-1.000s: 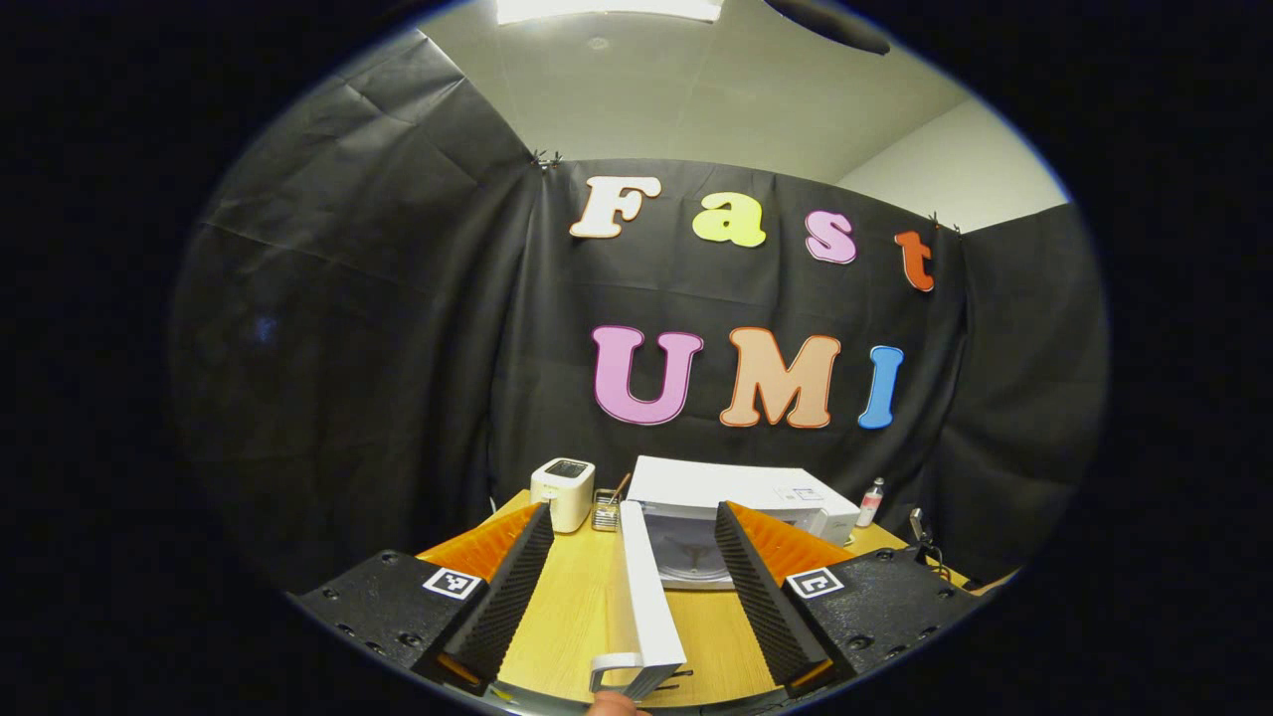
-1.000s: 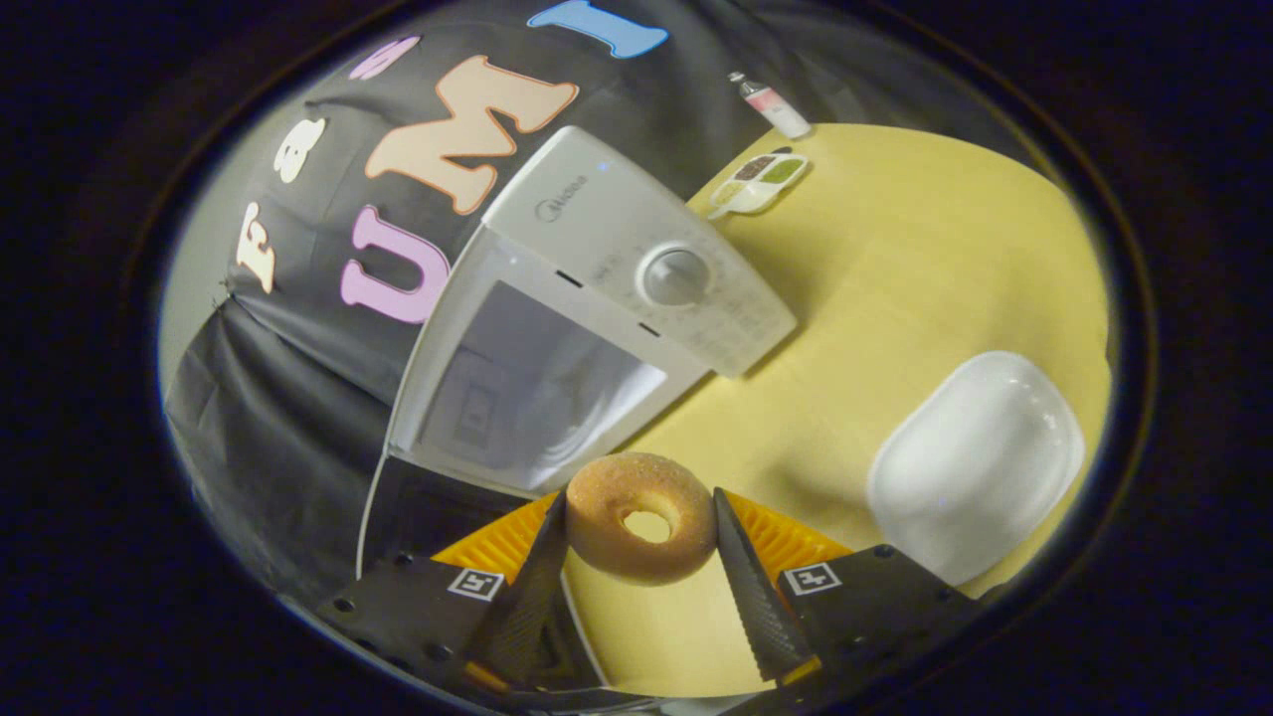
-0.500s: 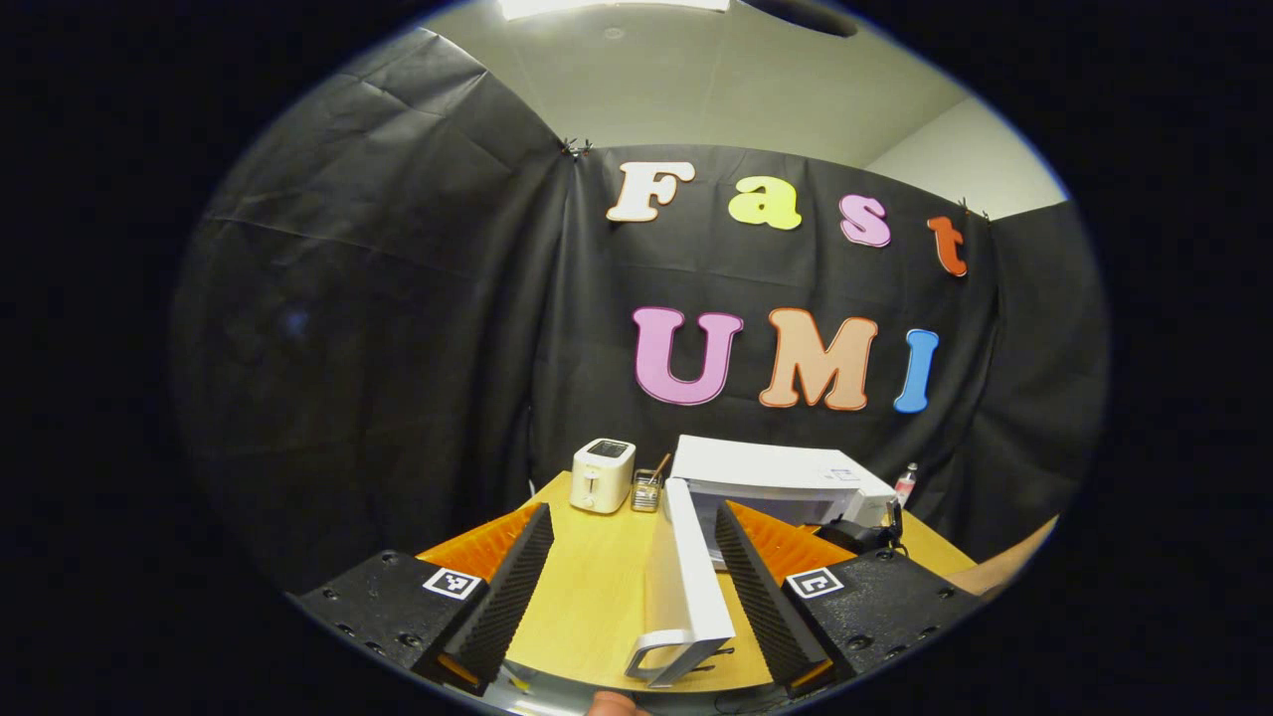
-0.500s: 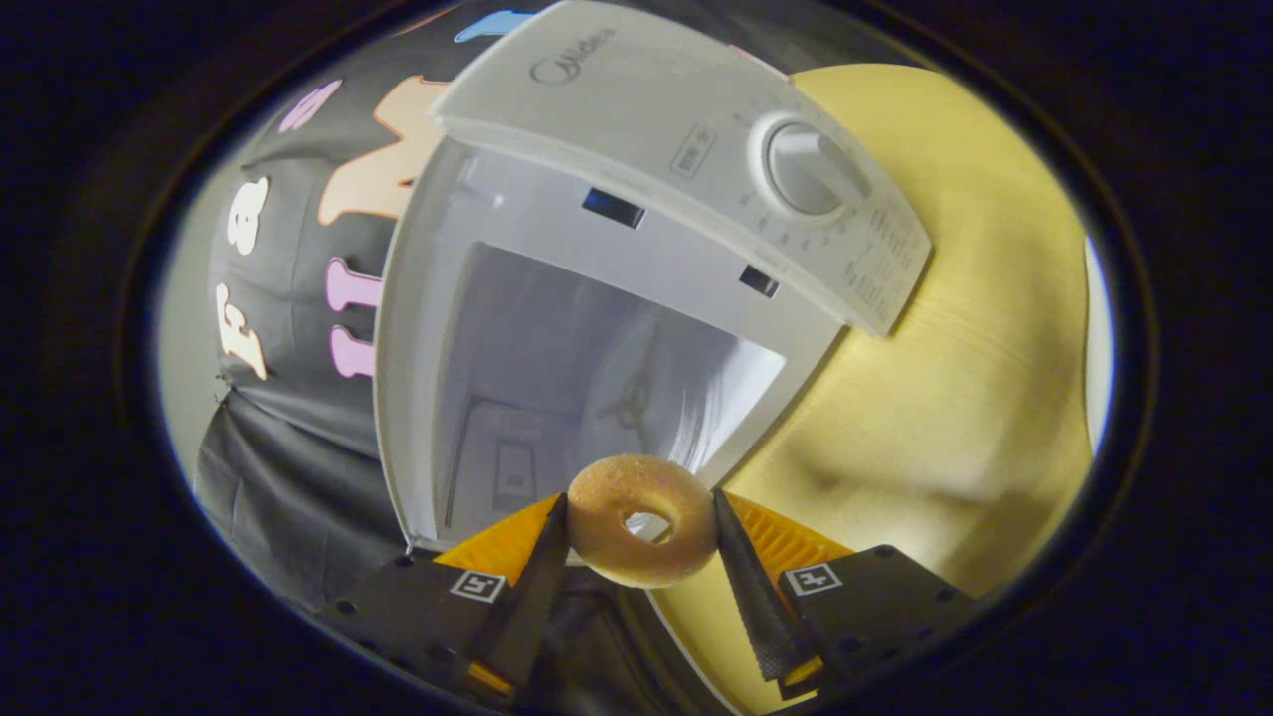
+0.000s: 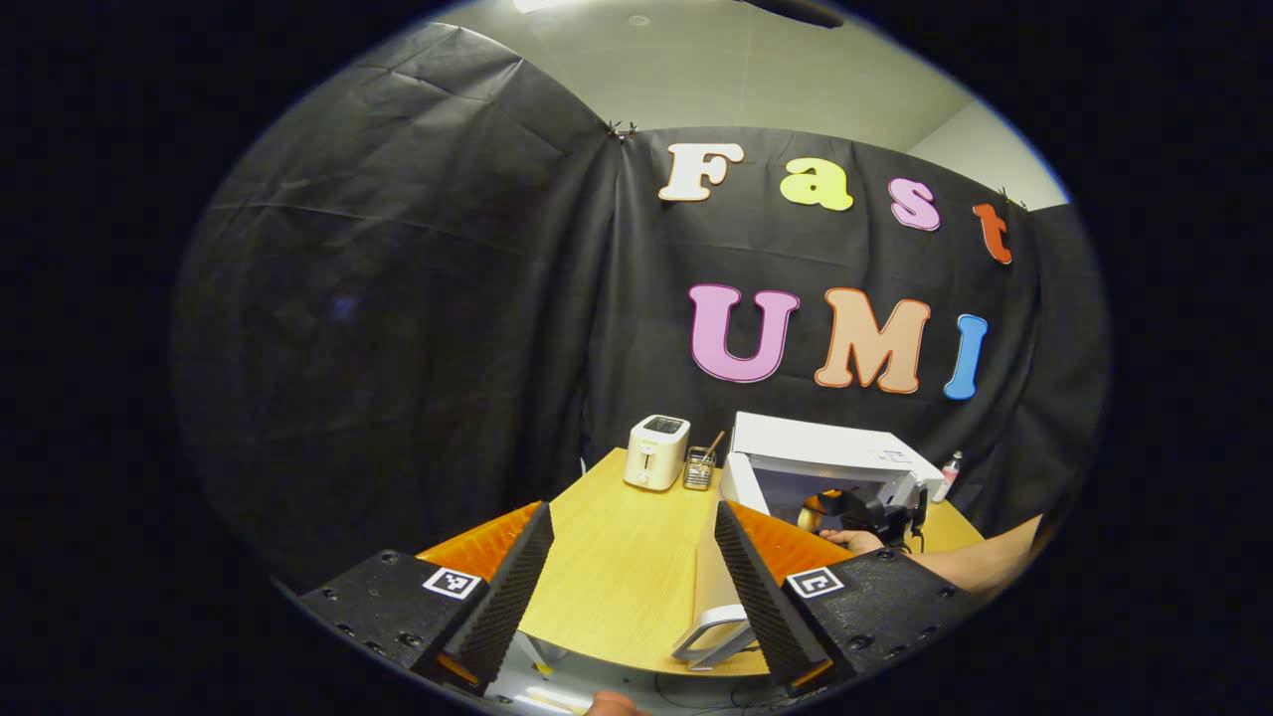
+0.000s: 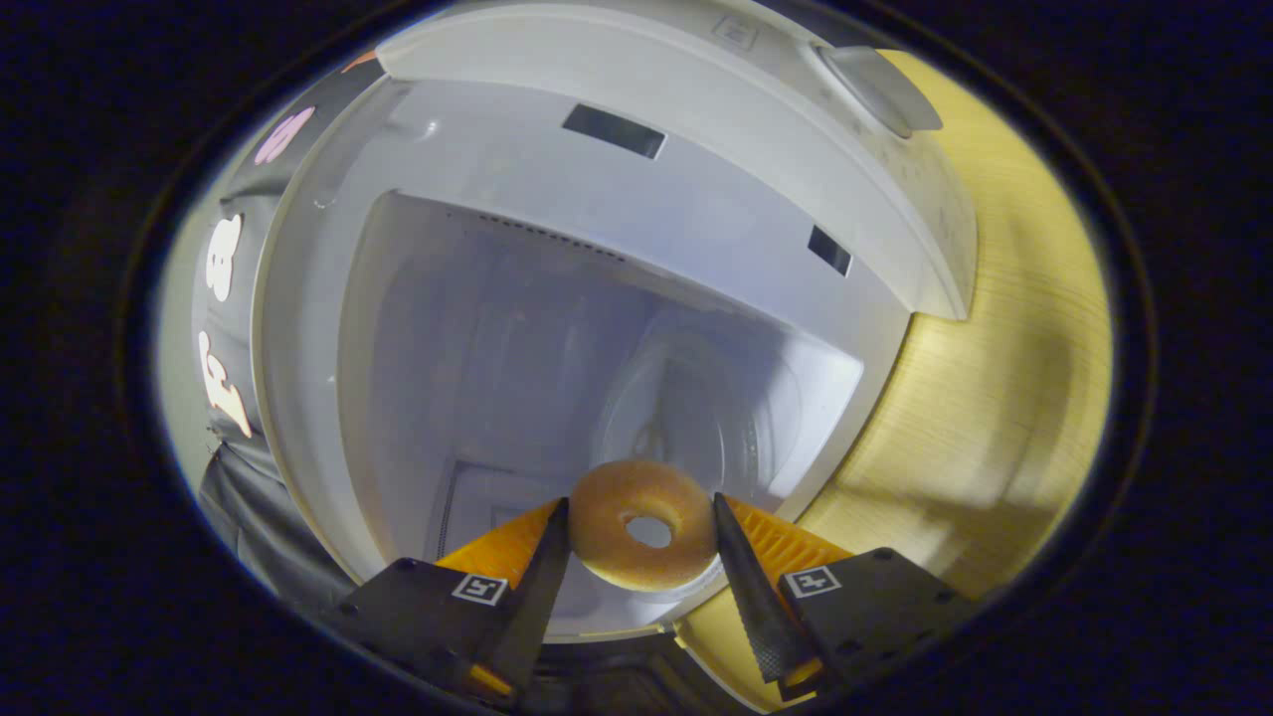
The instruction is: Open the microwave oven with the left hand, put the food in, and close the microwave oven.
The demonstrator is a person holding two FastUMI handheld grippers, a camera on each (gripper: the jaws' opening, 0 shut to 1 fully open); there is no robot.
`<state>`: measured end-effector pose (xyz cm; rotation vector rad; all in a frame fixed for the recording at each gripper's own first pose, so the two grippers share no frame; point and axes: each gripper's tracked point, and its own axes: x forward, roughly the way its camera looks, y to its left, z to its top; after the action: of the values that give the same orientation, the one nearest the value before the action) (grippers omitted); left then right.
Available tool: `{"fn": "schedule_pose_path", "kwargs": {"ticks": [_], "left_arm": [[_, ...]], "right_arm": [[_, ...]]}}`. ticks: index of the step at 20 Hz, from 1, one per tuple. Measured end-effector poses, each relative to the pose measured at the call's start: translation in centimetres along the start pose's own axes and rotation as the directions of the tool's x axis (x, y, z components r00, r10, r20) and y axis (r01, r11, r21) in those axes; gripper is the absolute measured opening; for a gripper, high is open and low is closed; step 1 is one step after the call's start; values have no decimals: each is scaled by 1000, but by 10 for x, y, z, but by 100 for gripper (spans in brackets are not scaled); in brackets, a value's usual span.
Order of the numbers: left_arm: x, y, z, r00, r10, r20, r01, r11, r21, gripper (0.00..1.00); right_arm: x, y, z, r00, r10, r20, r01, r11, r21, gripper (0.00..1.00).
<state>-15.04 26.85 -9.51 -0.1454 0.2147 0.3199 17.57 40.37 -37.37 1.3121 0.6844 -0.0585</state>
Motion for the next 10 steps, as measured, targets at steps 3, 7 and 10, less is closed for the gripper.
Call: {"fn": "schedule_pose_path", "kwargs": {"ticks": [3,7,10], "left_arm": [[-2,5,-2,1000,12,-9,-12,1000,2,96],[-2,7,-7,1000,13,-26,-13,1000,-7,96],[-4,10,-9,999,17,-29,-17,1000,-1,94]], "right_arm": [[9,4,8,998,5,55,-6,1000,23,85],[15,5,13,996,12,90,-15,999,37,84],[16,10,12,996,21,91,-27,998,60,77]]}}
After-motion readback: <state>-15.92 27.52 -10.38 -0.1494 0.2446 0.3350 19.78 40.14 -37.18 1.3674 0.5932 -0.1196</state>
